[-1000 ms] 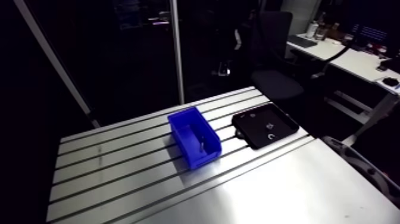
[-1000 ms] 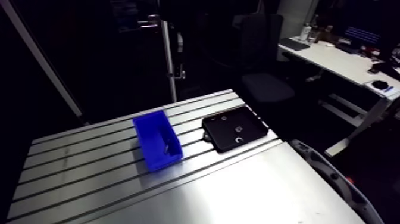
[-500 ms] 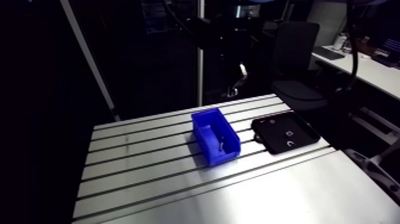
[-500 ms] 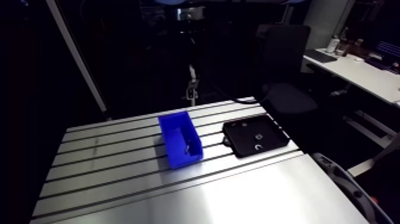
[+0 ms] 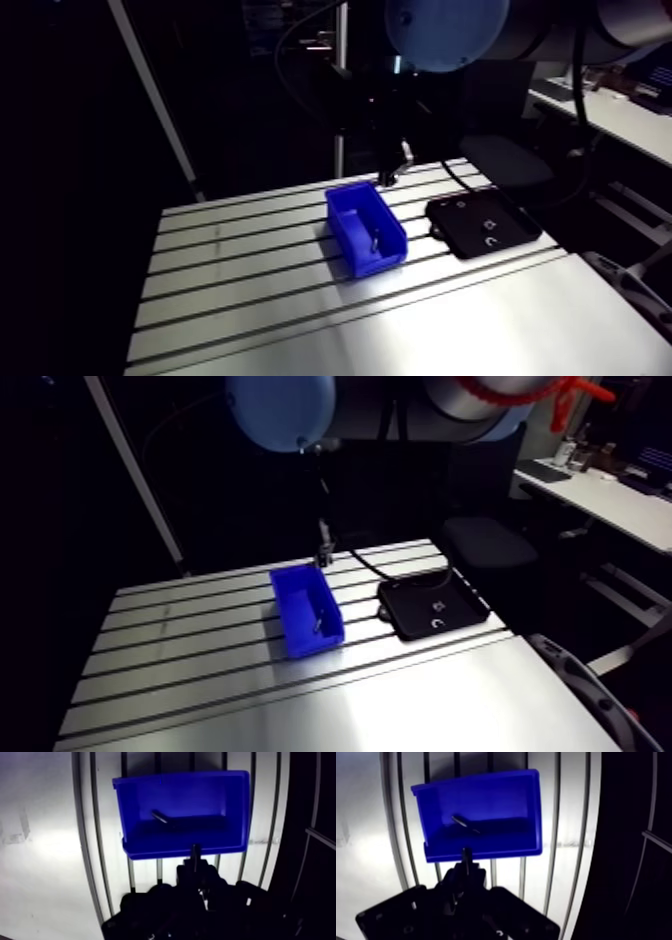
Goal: Pick up the M10 bolt from the tray and put it into the blue bin.
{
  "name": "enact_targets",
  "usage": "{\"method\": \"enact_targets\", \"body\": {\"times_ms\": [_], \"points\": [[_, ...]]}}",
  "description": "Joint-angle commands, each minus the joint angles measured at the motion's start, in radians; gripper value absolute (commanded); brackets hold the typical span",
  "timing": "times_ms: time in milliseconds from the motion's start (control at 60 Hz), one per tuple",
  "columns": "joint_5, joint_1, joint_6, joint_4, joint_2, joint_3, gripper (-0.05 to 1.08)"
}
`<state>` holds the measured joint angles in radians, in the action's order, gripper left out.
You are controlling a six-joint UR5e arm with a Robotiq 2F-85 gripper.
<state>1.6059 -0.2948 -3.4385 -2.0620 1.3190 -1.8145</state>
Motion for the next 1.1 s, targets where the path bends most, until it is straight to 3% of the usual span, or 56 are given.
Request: {"method": "enact_targets", "body": {"times_ms": [17,383,1017,1100], "points": [[-0.003,0.024,0.016,-0.038,-0.008,-0.042,1.01],[-0.005,0.049,0.04,-0.077,-0.019,-0.088,1.01],[-0.001,0.062,0.063,-0.225,-0.138,-0.098,1.01],[0.001,0.062,0.061,-0.228,-0.146,-0.093,0.97]]}}
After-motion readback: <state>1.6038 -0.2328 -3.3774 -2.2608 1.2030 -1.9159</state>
